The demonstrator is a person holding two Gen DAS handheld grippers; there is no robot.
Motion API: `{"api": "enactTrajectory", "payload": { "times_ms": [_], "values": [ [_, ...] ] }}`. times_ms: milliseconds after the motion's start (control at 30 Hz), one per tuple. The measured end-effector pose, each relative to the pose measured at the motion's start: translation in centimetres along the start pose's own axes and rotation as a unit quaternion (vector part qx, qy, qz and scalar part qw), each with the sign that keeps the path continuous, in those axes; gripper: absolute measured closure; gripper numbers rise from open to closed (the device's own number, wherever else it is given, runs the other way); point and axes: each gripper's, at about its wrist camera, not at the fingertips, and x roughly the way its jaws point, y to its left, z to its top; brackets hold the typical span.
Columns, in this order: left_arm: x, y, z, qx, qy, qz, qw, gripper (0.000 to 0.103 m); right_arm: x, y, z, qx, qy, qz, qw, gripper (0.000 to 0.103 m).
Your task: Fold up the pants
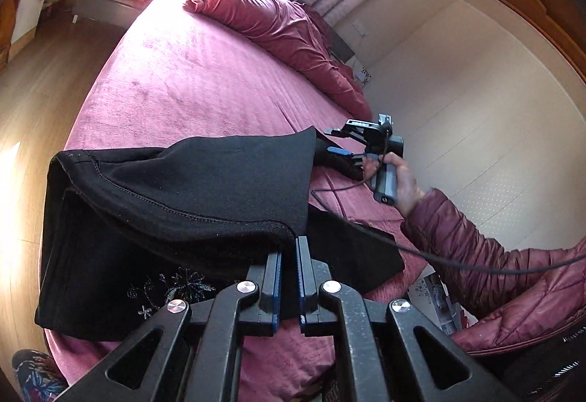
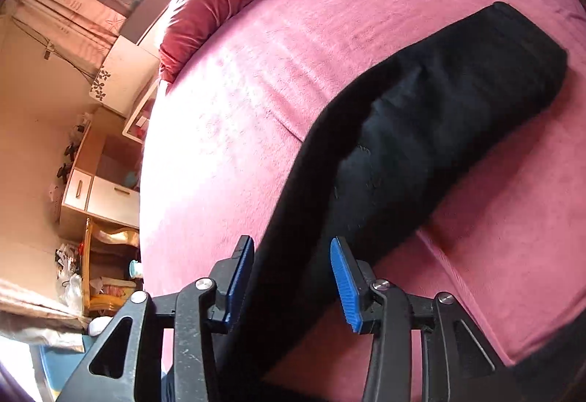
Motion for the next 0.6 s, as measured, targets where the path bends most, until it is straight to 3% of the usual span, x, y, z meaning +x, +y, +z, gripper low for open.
{"api": "enactTrajectory", "payload": {
  "times_ms": [133,267,400,600],
  "values": [
    [-0.3,0.4,0.3,-0.004,0.006,0.003,1.0000,0.097,3.4,0.9,2.7,0.008,0.008,-0.032,0.999,0.067],
    [-0.6,0.9,1.0,-0.009,0.008,0.010,0.9999,0.097,6.1,0.9,4.2,0.000,0.024,-0.057,0.998,0.096],
    [-1.1,3.1,4.2,-0.032,-0.022,0.043,0.9983,0.097,4.6,2.5,4.6,-0.041,0.014,-0.042,0.998,0.096],
    [-0.9,8.5,13.8,-0.055,-0.086,0.129,0.9864,0.097,-2.5,4.0,4.1,-0.068,-0.032,0.022,0.997,0.096]
  ]
}}
